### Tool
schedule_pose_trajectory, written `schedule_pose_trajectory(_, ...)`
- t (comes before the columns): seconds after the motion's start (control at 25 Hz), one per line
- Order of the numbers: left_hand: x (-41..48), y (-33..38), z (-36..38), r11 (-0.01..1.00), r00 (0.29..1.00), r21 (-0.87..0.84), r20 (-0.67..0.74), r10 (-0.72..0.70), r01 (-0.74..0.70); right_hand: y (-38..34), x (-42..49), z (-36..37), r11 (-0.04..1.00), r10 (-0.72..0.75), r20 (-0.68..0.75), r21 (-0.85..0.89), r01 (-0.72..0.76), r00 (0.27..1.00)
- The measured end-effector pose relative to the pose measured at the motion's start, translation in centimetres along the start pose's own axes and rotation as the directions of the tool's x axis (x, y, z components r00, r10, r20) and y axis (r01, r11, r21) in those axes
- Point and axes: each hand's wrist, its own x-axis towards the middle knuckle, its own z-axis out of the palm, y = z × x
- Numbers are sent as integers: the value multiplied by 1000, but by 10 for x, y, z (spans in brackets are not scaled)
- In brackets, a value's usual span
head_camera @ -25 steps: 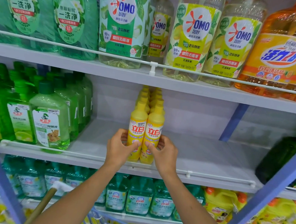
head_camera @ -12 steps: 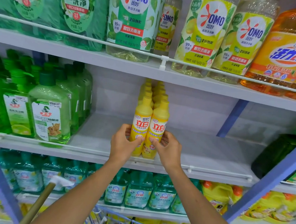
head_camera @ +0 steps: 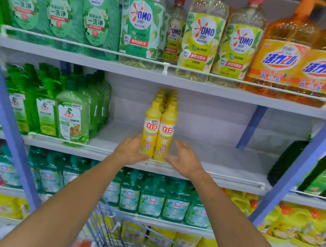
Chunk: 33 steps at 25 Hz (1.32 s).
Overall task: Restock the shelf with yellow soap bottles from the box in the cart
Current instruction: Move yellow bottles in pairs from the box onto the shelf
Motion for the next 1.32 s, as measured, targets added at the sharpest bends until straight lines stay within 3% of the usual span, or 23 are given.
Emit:
schedule_pose_trajectory(0.12, -44, 17, 7, 967, 997, 248, 53, 55, -66, 13, -37, -11, 971, -81, 80, -219, 97, 993)
schedule_pose_trajectory(0.24, -92, 42, 24, 920, 993, 375, 81, 86, -111, 24, -78, -6, 919, -143, 152, -347, 188, 978)
schedule_pose_trajectory(0.36, -134, 61, 51, 899, 984, 410, 146, 100, -152, 33, -120, 4, 869, -221, 210, -401, 290, 952)
schedule_pose_trajectory(0.6, -180, 70, 110, 896, 959, 406, 273, 71, -182, 54, -173, 34, 860, -231, 237, -404, 312, 944)
schedule_pose_trajectory(0.88, -205, 35, 192, 919, 916, 352, 400, 22, -177, 88, -211, 112, 905, -83, 369, -361, 225, 926)
schedule_pose_trajectory(1.32, -231, -88, 342, 951, 760, 294, 639, -117, -100, 146, -276, 279, 942, 248, 614, -334, -39, 750)
